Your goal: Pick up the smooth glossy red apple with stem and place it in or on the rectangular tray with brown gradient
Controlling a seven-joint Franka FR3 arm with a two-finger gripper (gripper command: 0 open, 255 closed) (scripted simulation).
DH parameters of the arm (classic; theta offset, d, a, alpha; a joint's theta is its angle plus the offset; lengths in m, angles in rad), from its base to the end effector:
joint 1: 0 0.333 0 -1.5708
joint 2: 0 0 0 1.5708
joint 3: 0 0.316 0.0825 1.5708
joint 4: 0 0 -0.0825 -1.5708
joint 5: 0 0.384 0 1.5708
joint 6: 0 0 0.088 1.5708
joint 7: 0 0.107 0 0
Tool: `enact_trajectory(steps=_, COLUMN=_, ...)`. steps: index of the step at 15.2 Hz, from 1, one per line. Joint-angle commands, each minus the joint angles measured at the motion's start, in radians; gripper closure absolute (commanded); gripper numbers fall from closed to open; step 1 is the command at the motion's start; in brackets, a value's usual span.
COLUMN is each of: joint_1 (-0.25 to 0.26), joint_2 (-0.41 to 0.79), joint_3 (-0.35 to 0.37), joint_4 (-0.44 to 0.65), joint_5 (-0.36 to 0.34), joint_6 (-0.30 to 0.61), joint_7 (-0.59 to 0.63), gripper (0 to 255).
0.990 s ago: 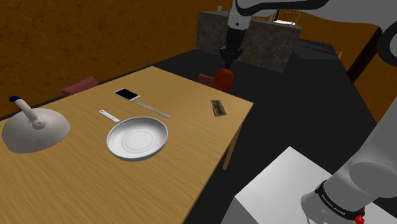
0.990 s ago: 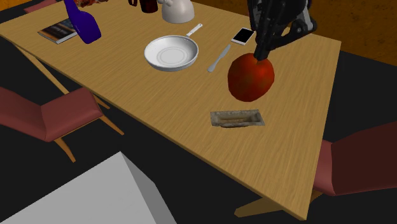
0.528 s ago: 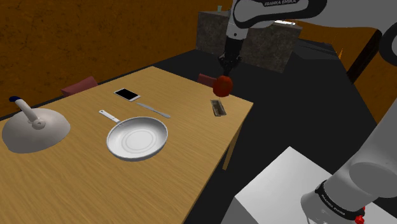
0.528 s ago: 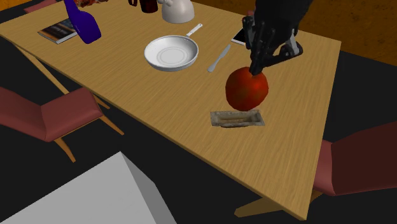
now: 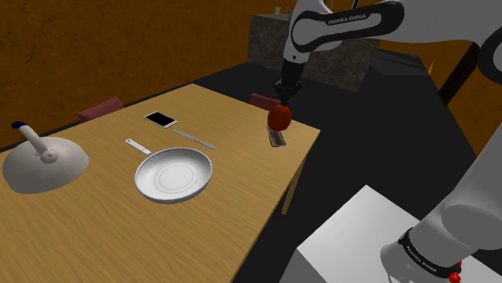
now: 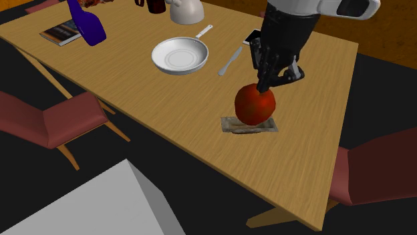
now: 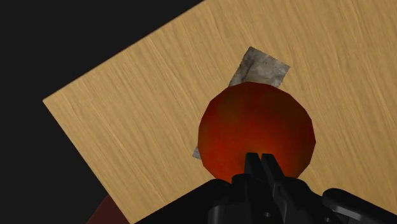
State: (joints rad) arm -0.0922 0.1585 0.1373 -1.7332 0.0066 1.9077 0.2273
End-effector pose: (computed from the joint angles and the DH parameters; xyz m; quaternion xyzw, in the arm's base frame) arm 0.6108 0.0237 0.4845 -0.9955 0.0930 -0.0068 0.0150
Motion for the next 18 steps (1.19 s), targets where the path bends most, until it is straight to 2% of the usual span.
enact_trajectory(steps=1, joint_1=-0.001, joint_2=0.004, joint_3=-0.001, joint_4=-0.021, joint_5=0.0, joint_6=0.026, joint_7=-0.001, gripper=255)
enact_trajectory(steps=5, joint_1=0.0, joint_2=0.014, joint_3=-0.001, joint_4=-0.06, joint_5=-0.002, joint_6=0.075, joint_7=-0.001, gripper=255)
enact_trajectory(steps=13, joint_1=0.0, joint_2=0.014, joint_3=-0.001, joint_4=-0.06, joint_5=-0.002, joint_6=0.075, joint_7=-0.001, gripper=255)
enact_trajectory(steps=14, joint_1=0.0, joint_2=0.014, joint_3=-0.001, joint_4=-0.06, joint_5=-0.002, joint_6=0.075, joint_7=-0.001, gripper=0)
enact_trajectory(steps=18, joint_1=0.0, joint_2=0.014, joint_3=-0.001, joint_4=-0.06, joint_5=-0.002, joint_6=0.075, joint_7=-0.001, gripper=0)
